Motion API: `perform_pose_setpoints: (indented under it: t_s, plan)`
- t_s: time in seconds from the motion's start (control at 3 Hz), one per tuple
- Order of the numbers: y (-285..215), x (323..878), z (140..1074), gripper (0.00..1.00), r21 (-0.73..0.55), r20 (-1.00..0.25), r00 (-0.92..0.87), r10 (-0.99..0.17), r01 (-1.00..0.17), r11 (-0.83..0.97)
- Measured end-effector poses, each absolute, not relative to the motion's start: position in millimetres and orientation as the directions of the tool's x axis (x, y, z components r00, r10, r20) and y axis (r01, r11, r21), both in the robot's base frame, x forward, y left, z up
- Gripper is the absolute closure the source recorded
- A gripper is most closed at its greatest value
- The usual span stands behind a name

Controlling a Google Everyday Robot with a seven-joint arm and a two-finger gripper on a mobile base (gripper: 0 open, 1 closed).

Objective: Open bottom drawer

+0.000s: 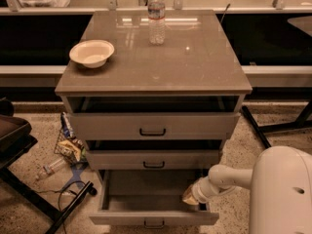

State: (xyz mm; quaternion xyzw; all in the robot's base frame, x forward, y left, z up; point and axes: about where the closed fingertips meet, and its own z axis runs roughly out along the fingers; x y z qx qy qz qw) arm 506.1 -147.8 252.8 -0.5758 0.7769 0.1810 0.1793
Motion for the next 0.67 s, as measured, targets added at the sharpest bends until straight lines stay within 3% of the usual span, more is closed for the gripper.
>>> perform_pose_setpoints:
  t_s: [0.67]
  plan:
    - [-139.3,515.6,223.1,1.00,0.072,-0.489,-0.276,-0.827,-0.958,0.277]
